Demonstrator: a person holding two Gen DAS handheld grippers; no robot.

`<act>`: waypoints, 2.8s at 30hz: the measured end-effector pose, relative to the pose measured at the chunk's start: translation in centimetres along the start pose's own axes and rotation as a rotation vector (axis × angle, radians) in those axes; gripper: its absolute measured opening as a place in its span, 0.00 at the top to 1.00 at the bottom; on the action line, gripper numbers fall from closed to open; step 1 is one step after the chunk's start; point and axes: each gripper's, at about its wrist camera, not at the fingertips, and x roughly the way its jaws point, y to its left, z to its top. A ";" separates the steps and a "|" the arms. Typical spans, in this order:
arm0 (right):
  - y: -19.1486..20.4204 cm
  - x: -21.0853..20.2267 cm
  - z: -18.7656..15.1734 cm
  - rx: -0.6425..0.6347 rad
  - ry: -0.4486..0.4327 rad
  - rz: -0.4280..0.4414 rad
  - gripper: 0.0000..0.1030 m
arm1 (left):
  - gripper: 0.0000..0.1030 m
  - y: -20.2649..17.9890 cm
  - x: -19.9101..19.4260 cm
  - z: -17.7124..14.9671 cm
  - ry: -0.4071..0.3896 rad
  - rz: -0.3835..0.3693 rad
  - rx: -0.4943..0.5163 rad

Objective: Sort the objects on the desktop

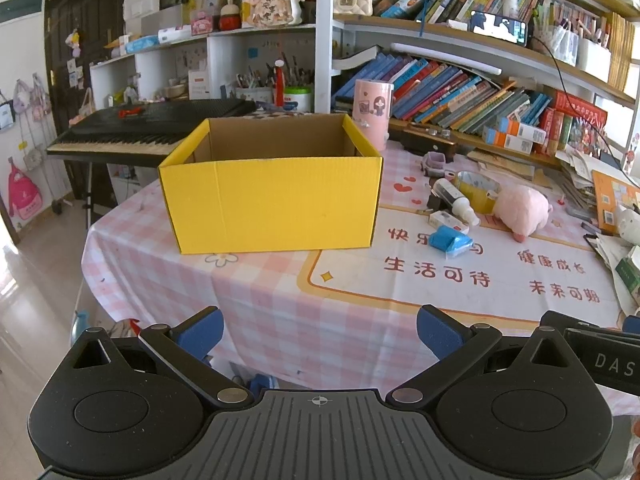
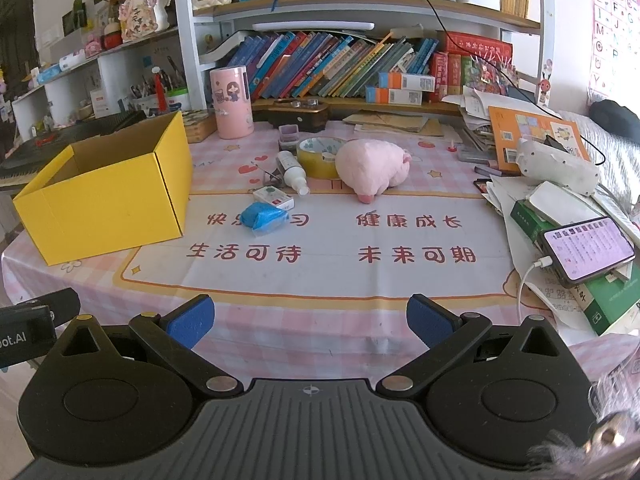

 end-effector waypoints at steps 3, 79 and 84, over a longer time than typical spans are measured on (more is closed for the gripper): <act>0.0 0.1 -0.1 0.000 0.000 0.000 0.00 | 0.00 -0.1 0.0 0.1 0.001 0.001 0.001; -8.5 11.3 8.6 0.002 0.068 0.086 0.00 | 0.00 -10.5 9.8 5.6 0.101 -0.067 0.002; -9.5 12.9 9.7 0.004 0.068 0.087 0.00 | 0.00 -11.9 11.5 5.8 0.137 -0.078 0.017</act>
